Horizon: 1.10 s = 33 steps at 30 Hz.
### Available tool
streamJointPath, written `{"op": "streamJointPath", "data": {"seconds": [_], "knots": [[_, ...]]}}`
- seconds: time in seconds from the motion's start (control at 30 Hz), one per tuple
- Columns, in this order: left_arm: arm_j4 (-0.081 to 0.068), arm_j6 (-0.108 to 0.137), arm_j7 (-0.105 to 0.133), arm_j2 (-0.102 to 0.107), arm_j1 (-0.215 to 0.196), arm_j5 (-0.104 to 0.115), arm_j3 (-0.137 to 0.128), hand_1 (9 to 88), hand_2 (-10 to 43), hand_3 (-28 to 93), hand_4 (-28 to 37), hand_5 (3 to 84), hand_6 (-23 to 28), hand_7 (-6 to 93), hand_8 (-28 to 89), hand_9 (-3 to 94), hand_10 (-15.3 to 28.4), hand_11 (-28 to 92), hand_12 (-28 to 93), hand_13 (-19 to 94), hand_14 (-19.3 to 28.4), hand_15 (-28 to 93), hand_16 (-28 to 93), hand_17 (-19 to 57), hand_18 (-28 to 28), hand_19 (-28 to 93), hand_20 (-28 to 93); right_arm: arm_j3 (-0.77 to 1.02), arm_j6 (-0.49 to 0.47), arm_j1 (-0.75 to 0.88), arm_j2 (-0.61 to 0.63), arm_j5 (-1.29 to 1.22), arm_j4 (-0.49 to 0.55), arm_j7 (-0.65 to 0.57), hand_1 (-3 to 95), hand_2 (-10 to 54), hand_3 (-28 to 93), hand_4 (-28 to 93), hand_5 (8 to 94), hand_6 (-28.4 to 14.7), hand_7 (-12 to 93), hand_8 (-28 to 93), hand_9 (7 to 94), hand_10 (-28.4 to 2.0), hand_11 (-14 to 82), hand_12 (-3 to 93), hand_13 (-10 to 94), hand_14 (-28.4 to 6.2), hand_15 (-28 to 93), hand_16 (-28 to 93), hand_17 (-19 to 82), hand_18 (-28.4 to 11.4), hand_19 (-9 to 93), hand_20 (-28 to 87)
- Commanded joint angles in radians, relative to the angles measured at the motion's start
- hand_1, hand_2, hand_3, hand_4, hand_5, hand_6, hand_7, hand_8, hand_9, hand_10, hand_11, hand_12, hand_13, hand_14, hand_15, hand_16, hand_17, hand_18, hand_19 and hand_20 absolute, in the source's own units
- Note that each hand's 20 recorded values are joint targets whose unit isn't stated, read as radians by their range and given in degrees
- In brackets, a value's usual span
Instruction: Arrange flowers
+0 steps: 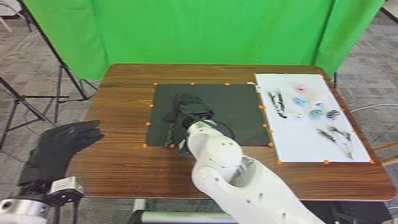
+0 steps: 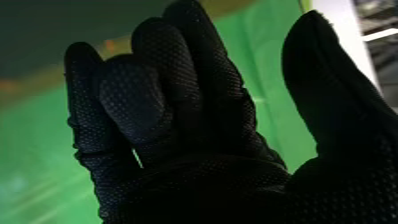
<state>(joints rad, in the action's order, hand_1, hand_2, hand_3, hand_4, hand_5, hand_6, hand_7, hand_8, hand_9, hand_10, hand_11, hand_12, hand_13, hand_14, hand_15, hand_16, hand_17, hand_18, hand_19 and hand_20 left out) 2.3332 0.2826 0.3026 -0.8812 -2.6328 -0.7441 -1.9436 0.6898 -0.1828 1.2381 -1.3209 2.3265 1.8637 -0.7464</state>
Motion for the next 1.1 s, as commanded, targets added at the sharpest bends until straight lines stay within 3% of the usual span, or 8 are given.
{"op": "streamJointPath", "data": {"seconds": [0.03,0.1,0.17,0.33,0.57,0.73,1.07,1.1], "knots": [[-0.003,0.142,0.219,-0.046,-0.242,0.124,-0.066,27.0,5.8,80,-19.4,51.9,16.0,19.3,-9,42.9,23.5,44,12,29,27.9,61,-12,-9.3,21.2,60,14,0.156,0.02,0.136,0.328,-0.045,0.208,0.043,30.1,-1.3,75,-21,67.8,-10.5,29,-8,64.6,-23.2,47.1,23.7,64,-17.7,75,22,30,-28.4,89,-8],[-0.003,0.151,0.237,-0.049,-0.258,0.13,-0.076,27.0,5.7,81,-19.2,52.0,16.0,19.4,-9,43.3,23.6,45,12,30,28.0,62,-12,-9.0,21.0,60,14,0.197,0.046,0.197,0.38,-0.032,0.231,0.046,30.1,-0.7,75,-21,67.3,-10.6,28,-8,64.6,-23.2,45.6,23.1,63,-17.8,75,22,30,-28.4,89,-8],[-0.008,0.15,0.247,-0.031,-0.253,0.136,-0.068,27.0,5.7,81,-19.1,52.2,16.0,19.4,-9,43.4,23.6,45,12,30,28.2,63,-12,-8.8,20.9,60,15,0.236,0.073,0.252,0.434,-0.049,0.253,0.029,30.2,-0.2,76,-20,67.1,-10.6,28,-8,64.7,-23.2,44.4,22.6,63,-17.7,75,21,30,-28.4,89,-9],[-0.01,0.115,0.174,-0.021,-0.195,0.091,-0.025,27.1,5.8,81,-19.0,52.3,16.1,19.2,-10,43.3,23.5,45,12,30,28.2,63,-12,-8.7,20.9,59,16,0.369,0.082,0.386,0.511,-0.051,0.287,0.01,30.2,0.1,76,-20,66.8,-10.4,28,-8,64.6,-22.9,42.5,22.0,62,-17.8,74,20,29,-28.4,89,-9],[-0.023,0.091,0.128,0.019,-0.113,0.06,0.048,27.2,5.8,81,-19.5,51.8,16.0,18.2,-10,42.5,23.4,43,11,29,27.9,63,-13,-9.2,20.8,58,16,0.554,0.08,0.505,0.588,-0.044,0.269,-0.005,30.3,0.7,78,-20,66.6,-9.9,29,-8,65.0,-22.3,44.3,22.8,63,-16.9,75,20,30,-28.2,89,-9],[-0.025,0.089,0.129,0.039,-0.092,0.059,0.075,27.1,5.9,80,-20.0,51.4,16.0,17.9,-10,42.2,23.3,43,11,29,27.9,62,-13,-9.2,20.8,58,16,0.651,0.087,0.562,0.626,-0.018,0.243,-0.013,30.4,0.5,78,-21,65.9,-9.8,29,-9,64.6,-22.2,45.2,23.0,63,-16.8,75,20,30,-27.8,89,-9],[-0.021,0.092,0.128,0.049,-0.082,0.056,0.093,27.1,5.9,80,-20.3,51.2,15.9,17.8,-9,42.0,23.3,43,11,28,27.9,62,-13,-9.3,20.8,58,17,0.796,0.032,0.687,0.646,0.015,0.209,-0.061,31.0,-0.1,78,-21,63.9,-11.4,21,-9,63.7,-22.2,45.2,22.9,64,-15.5,76,21,33,-27.4,91,-9],[-0.024,0.083,0.115,0.045,-0.073,0.051,0.092,27.1,6.0,80,-20.3,51.2,15.9,17.8,-9,42.0,23.2,43,11,28,27.9,62,-13,-9.3,20.8,58,17,0.814,0.033,0.715,0.648,0.022,0.212,-0.074,31.1,-0.3,78,-21,63.9,-11.5,20,-9,63.7,-22.1,45.3,22.9,64,-15.3,76,21,33,-27.3,91,-9]]}}
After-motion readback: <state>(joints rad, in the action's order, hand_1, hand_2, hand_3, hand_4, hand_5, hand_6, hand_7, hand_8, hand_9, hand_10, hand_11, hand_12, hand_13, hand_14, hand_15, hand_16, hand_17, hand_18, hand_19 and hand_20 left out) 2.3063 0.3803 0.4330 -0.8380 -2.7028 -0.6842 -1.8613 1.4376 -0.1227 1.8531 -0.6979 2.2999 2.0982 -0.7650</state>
